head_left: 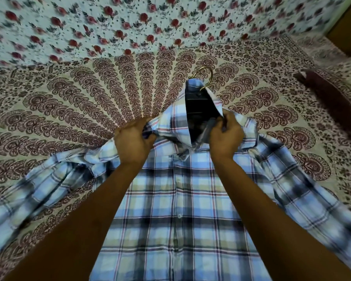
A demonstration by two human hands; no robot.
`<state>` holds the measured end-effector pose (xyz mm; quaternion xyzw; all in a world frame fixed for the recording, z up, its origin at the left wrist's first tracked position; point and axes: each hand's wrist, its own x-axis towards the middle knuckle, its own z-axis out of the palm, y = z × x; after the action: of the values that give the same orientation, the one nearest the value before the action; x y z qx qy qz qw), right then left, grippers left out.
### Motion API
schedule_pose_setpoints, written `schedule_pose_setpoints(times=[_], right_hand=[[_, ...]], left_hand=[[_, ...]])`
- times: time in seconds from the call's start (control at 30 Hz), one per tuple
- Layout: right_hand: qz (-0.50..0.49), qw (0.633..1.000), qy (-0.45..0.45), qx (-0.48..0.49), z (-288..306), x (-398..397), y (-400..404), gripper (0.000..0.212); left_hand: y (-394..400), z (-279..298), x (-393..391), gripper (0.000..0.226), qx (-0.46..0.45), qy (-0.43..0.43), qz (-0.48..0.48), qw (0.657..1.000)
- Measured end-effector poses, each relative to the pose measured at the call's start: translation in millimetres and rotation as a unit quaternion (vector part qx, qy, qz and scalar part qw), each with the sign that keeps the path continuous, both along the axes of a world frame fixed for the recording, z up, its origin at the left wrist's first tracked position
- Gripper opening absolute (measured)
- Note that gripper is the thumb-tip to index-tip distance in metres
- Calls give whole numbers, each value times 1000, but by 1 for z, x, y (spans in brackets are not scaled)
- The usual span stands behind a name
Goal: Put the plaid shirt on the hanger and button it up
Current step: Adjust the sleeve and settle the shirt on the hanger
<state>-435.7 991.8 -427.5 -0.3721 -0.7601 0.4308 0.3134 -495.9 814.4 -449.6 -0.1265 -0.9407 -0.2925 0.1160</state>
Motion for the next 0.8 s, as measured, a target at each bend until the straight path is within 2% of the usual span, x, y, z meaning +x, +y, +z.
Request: schedule_pose_setpoints(times=[0.1, 0.27, 0.4, 0.5, 0.63, 0.8], right_hand=[[6, 999, 47, -23, -2, 5, 10, 20], [69, 994, 56, -59, -4, 5, 12, 19], [109, 993, 43, -13, -8, 1, 17, 31], [127, 992, 2, 23, -9, -8, 26, 22], [149, 981, -11, -128, -2, -19, 36, 39], [147, 942, -7, -301, 7, -23, 42, 32]], left_hand=[[-2, -3, -4, 42, -2, -9, -11, 1000], [-3, -5, -11, 42, -10, -26, -6, 1000], [-5, -6, -12, 47, -4, -38, -12, 999], [-11, -8, -13, 47, 7, -42, -20, 999], [-14, -14, -13, 45, 11, -56, -14, 998], [-15, -16, -15, 47, 18, -55, -18, 998]])
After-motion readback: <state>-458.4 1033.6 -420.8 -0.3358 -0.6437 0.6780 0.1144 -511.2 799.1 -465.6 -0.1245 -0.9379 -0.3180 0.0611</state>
